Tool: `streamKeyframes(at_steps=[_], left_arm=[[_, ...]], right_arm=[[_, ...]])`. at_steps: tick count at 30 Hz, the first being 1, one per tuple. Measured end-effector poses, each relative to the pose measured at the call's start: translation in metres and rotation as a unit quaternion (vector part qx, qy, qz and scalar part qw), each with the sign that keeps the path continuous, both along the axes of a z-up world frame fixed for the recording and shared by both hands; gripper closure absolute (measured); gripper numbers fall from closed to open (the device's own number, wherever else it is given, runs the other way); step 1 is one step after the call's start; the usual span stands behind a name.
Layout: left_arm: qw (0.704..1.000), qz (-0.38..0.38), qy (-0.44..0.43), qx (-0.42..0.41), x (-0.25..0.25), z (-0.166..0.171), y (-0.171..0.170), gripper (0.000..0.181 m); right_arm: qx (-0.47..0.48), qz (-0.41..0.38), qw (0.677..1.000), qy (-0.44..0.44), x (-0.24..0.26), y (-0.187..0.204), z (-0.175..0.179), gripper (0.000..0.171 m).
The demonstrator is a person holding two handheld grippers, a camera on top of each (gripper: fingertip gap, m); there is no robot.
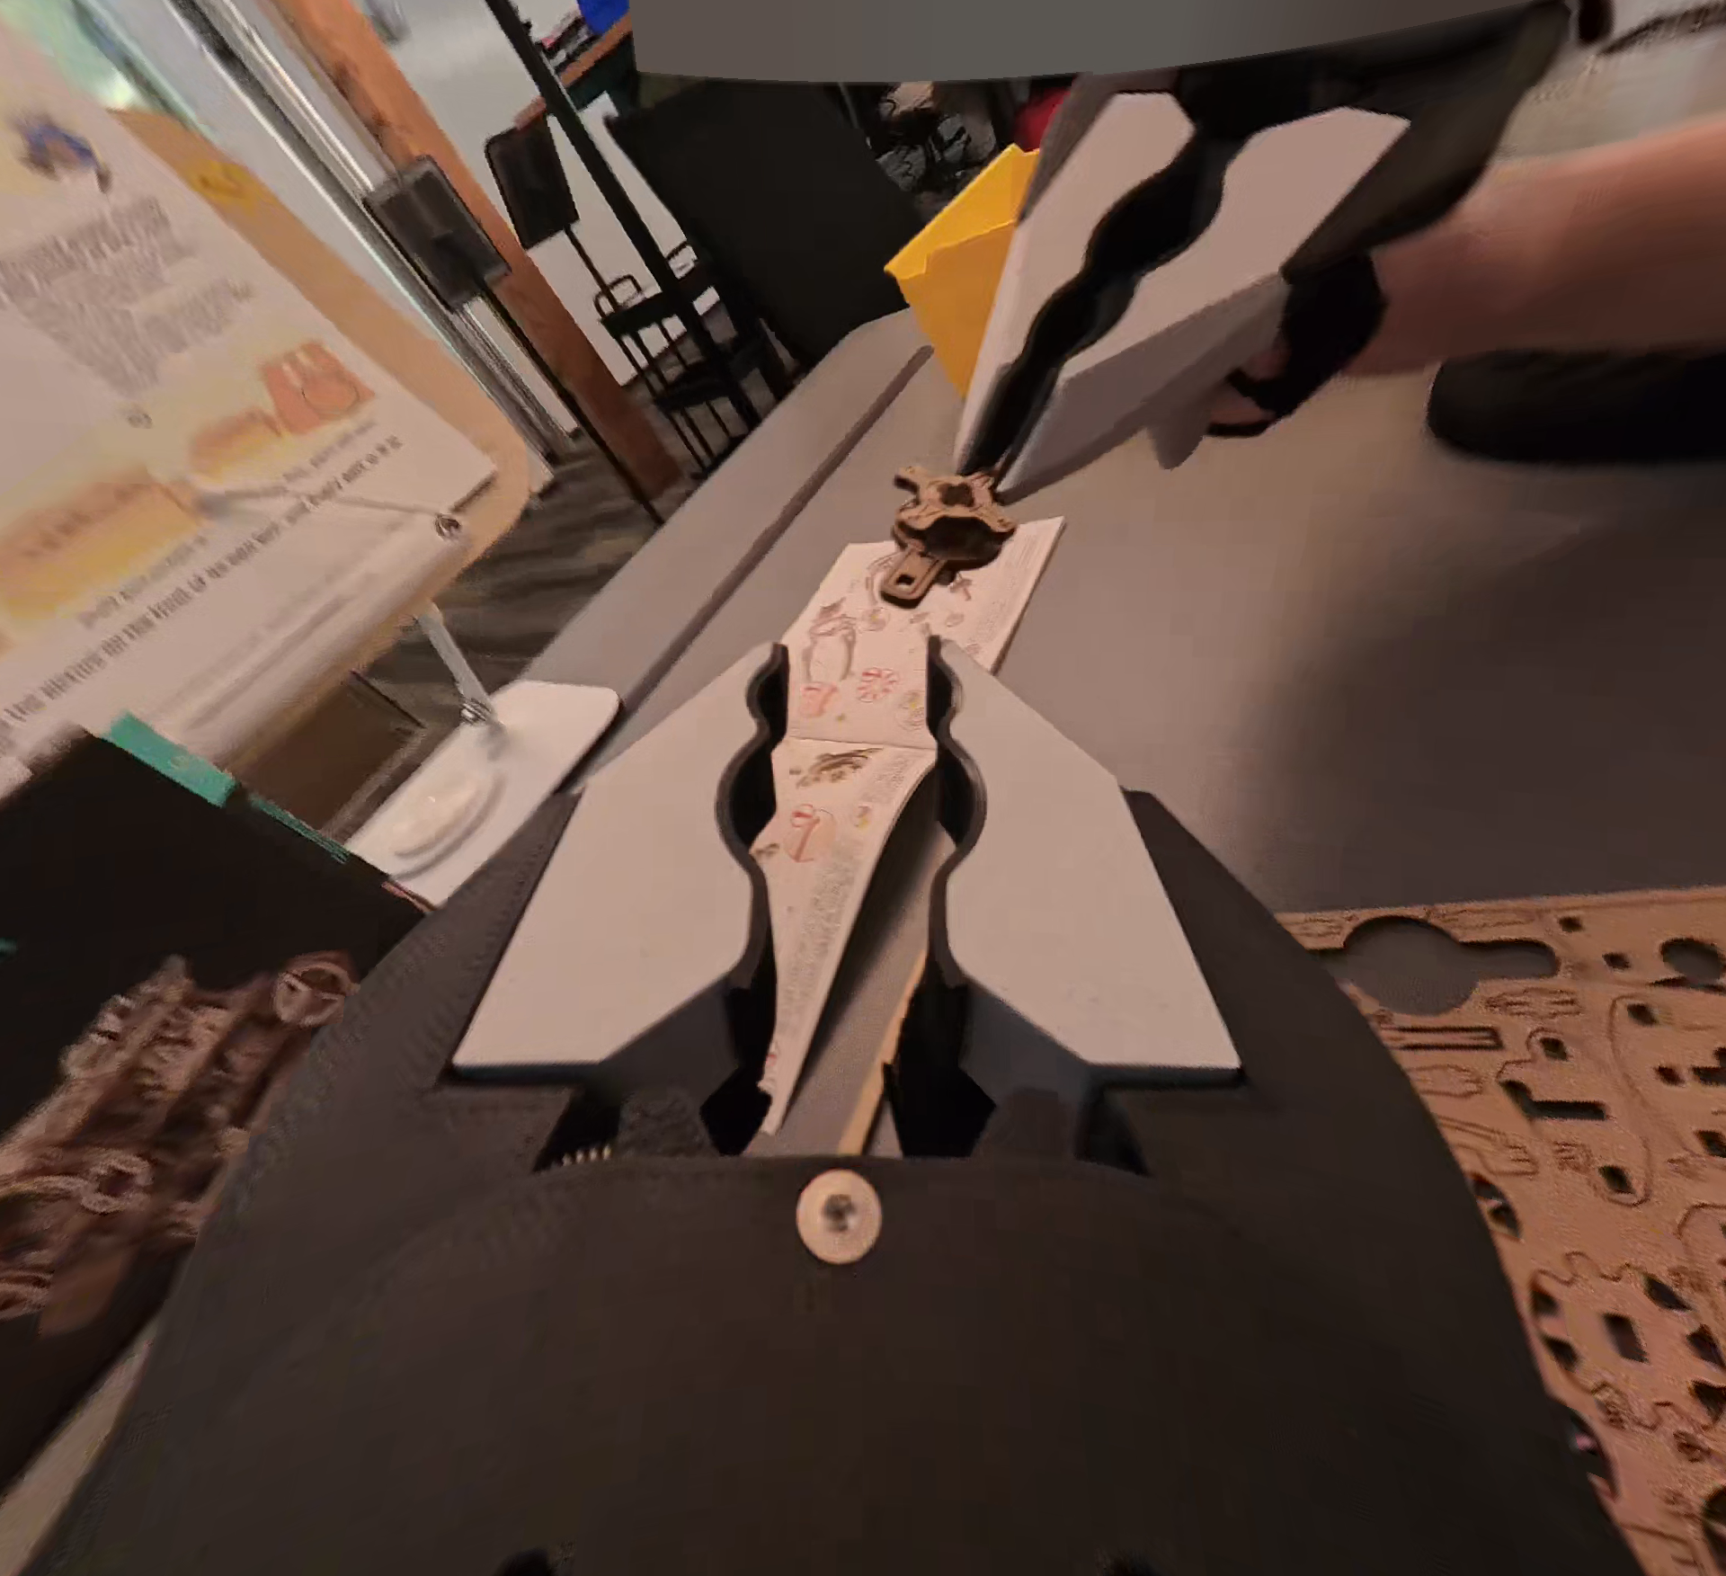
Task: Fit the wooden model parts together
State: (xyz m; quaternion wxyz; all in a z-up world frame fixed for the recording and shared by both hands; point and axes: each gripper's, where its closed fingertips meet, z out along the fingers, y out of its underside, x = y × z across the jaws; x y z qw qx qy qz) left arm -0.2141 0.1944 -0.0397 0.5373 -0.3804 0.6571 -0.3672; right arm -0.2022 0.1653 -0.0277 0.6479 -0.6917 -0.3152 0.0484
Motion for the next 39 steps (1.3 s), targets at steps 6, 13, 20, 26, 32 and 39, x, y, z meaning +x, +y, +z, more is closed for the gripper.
streamKeyframes(at_steps=[6,13,20,26,32,39], left_arm=[[0.999,-0.021,-0.014,0.03,-0.002,0.002,-0.014,0.168],[0.998,-0.025,-0.001,0.053,-0.001,-0.006,-0.016,0.174],[0.999,-0.009,0.006,0.039,0.002,-0.009,-0.012,0.174],[1.0,0.01,0.01,0.009,0.005,-0.009,-0.01,0.176],[1.0,0.013,-0.003,0.01,0.004,-0.004,-0.011,0.169],[1.0,-0.009,0.009,-0.006,0.004,-0.007,-0.016,0.161]], right_arm=[[-0.01,0.011,1.0,0.005,-0.004,-0.001,-0.003,0.166],[-0.025,0.019,0.999,0.006,-0.006,-0.001,-0.007,0.166],[-0.026,-0.005,1.0,-0.006,-0.002,0.004,-0.01,0.166],[-0.022,-0.03,0.999,0.001,0.004,0.007,-0.006,0.166],[-0.021,-0.018,1.0,-0.002,0.002,0.005,-0.006,0.166],[-0.017,0.01,1.0,-0.004,-0.004,-0.001,-0.005,0.167]])
